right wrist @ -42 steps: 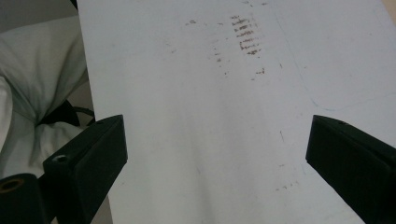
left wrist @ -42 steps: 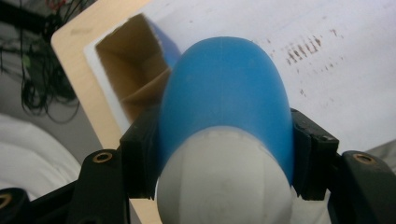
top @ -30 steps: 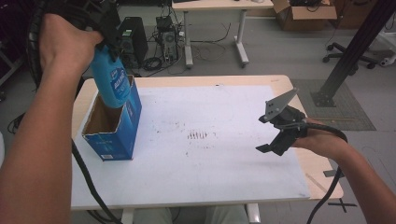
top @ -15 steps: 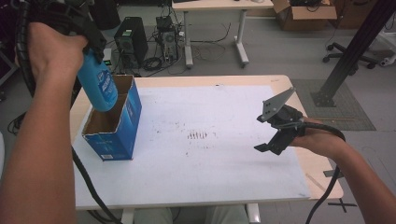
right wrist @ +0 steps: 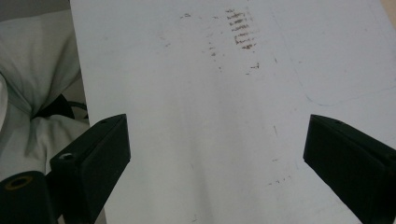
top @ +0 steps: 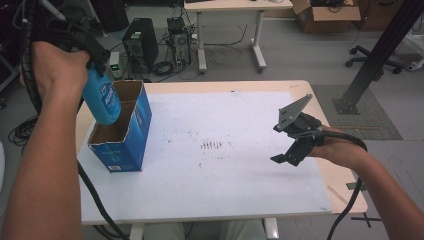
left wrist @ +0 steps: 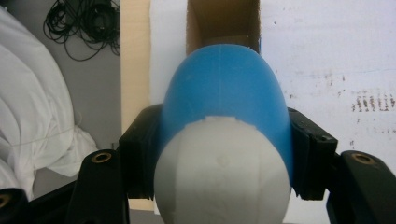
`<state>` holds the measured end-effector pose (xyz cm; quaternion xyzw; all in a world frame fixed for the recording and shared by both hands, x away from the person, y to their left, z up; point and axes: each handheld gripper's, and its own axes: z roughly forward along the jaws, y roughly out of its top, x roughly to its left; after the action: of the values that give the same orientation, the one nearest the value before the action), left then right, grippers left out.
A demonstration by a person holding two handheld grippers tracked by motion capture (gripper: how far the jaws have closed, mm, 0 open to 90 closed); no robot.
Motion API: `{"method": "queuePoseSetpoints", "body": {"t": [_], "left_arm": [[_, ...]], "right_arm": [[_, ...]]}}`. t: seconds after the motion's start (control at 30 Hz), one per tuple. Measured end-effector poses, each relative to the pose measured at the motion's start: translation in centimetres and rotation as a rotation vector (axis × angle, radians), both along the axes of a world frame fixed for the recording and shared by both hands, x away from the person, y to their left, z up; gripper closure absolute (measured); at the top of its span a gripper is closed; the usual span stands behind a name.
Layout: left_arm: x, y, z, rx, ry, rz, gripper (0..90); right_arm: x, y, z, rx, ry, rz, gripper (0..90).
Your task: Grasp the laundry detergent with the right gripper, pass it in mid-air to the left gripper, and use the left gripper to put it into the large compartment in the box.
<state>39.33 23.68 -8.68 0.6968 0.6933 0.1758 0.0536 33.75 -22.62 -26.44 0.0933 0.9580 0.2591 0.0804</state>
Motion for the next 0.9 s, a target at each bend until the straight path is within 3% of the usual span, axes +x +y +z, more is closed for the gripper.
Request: {"method": "queuePoseSetpoints", "body": {"t": [0.9], "left_arm": [[1.7,1.6,-9.9,-0.011,0.061,-0.032,38.3]], "right_arm": [[0.3,0.1,-1.0,-0.021,0.023,-0.013,7.3]]}}
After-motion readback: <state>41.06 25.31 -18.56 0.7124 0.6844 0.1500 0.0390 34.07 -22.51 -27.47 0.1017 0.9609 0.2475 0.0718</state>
